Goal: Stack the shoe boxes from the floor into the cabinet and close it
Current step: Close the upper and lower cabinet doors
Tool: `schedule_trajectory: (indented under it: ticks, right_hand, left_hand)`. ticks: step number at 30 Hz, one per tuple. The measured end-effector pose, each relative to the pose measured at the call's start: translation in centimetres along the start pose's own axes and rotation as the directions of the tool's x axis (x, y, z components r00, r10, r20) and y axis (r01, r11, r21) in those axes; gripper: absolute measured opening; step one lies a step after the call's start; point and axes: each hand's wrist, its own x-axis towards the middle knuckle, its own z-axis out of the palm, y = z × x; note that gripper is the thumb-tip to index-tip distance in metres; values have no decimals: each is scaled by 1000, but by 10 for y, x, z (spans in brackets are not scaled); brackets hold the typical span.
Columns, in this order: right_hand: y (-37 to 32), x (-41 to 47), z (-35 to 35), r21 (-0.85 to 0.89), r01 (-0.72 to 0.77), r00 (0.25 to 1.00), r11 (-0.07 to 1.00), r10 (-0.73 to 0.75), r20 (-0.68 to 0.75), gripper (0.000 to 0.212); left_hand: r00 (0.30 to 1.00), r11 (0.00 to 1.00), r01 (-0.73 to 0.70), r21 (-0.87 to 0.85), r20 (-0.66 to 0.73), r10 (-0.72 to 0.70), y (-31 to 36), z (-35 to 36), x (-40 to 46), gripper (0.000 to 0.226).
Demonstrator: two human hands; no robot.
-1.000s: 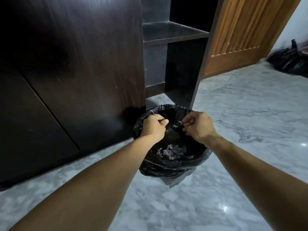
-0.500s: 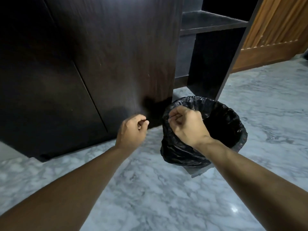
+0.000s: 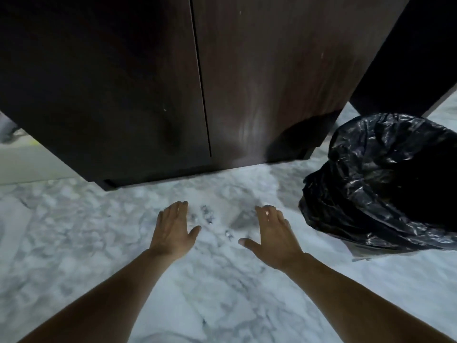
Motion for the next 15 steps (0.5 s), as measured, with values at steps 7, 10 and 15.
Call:
schedule_trajectory:
  ticks: [7, 10, 15]
  right_hand:
    - [-5, 27, 42, -52, -96, 988, 994, 89, -124, 113]
    - [-5, 35, 62, -106, -64, 980, 992, 42, -195, 116]
    - [0, 37, 84, -179, 75, 958, 981, -121, -262, 71]
  left_hand:
    - [995, 994, -97, 47, -31, 98, -20, 46, 11, 88]
    - [983, 983, -176, 59, -50, 179, -23, 64, 19, 86]
    - [951, 955, -278, 101, -108, 289, -11, 73, 30, 66]
